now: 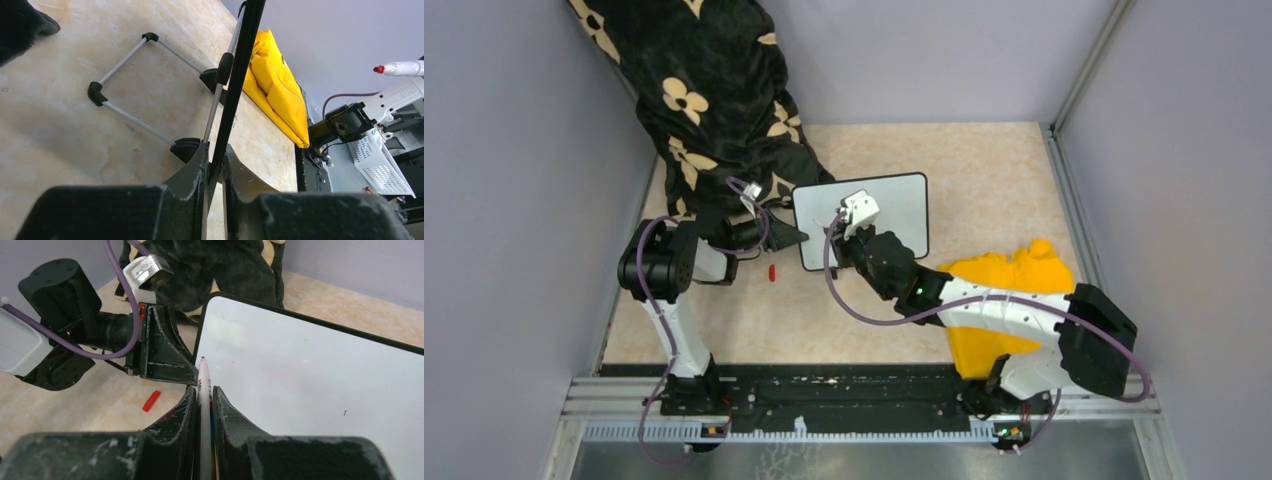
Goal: Write a sentence on the whiteboard
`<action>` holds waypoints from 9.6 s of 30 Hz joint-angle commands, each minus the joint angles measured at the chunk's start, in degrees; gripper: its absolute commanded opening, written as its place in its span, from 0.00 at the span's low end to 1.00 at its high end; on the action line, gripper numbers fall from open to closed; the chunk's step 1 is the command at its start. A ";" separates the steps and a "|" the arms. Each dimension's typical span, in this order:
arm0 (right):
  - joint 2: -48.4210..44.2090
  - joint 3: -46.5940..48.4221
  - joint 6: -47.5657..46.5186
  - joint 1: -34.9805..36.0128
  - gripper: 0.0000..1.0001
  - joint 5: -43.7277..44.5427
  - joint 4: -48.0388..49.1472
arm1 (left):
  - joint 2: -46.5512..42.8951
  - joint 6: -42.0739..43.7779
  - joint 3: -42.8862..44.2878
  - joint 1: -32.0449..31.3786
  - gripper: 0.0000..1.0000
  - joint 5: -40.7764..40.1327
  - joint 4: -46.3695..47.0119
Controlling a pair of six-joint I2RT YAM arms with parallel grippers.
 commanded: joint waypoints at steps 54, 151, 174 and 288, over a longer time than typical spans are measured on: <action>14.64 10.23 -3.96 -1.84 0.00 9.21 7.12 | 0.87 4.37 -0.75 0.20 0.00 0.08 -1.06; 17.17 9.82 0.02 -3.42 0.00 2.67 -0.36 | 0.74 4.25 -0.77 0.20 0.00 -0.16 -1.06; 9.76 7.76 -0.59 -4.19 0.00 4.62 -0.62 | 0.72 4.39 -0.72 0.20 0.00 -0.08 -1.23; 7.73 0.91 2.07 -7.90 0.00 3.87 -0.25 | 0.87 4.38 -0.74 0.20 0.00 -0.34 -1.50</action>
